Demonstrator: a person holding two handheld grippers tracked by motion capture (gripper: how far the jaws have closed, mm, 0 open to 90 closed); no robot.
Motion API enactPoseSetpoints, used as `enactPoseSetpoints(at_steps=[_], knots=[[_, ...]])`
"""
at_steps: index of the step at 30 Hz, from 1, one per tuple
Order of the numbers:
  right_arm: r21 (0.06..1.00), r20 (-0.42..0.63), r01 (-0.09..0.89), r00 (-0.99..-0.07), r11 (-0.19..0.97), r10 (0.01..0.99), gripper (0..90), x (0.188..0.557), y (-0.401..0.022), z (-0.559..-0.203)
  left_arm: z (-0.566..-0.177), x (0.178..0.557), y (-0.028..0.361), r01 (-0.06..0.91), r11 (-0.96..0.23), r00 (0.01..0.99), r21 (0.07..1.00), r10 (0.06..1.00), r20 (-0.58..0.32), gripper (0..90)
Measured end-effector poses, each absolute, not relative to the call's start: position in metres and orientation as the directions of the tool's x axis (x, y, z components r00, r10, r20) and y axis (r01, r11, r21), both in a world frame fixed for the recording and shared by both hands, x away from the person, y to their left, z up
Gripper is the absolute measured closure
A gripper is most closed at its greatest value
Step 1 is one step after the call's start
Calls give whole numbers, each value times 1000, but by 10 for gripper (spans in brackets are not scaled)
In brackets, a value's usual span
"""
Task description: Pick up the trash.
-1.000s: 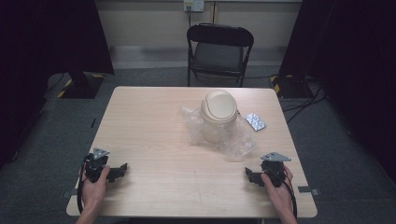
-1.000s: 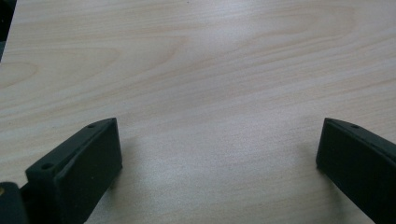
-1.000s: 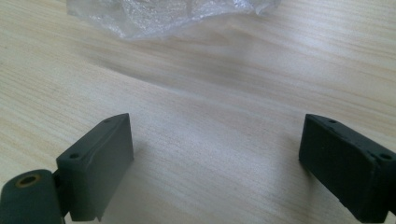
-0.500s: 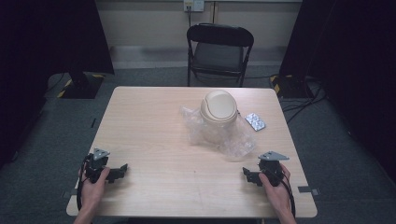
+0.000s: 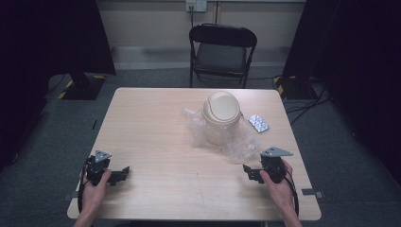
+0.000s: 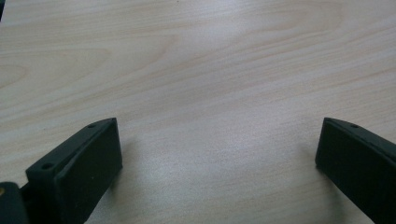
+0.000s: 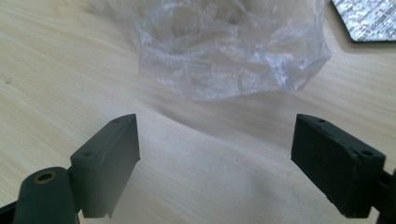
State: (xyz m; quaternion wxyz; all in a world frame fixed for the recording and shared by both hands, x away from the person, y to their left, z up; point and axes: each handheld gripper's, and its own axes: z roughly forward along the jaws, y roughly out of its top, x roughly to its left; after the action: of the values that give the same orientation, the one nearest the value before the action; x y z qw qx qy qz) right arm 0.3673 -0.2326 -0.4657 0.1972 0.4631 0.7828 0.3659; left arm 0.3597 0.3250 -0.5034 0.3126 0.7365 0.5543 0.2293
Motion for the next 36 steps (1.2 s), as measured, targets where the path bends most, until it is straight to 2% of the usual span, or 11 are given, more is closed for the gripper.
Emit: enactPoseSetpoints(at_steps=[13,25,36], knots=[[781,38,549,-520,299,853,174,385,-224,-445,-503,360,325,673,-190,280,715,960,-8,0],[801,0,501,-546,327,838,201,409,-209,-415,-503,360,325,673,-190,280,715,960,-8,0],[810,-16,473,-574,347,819,186,429,-198,-393,-503,360,325,673,-190,280,714,960,-8,0]])
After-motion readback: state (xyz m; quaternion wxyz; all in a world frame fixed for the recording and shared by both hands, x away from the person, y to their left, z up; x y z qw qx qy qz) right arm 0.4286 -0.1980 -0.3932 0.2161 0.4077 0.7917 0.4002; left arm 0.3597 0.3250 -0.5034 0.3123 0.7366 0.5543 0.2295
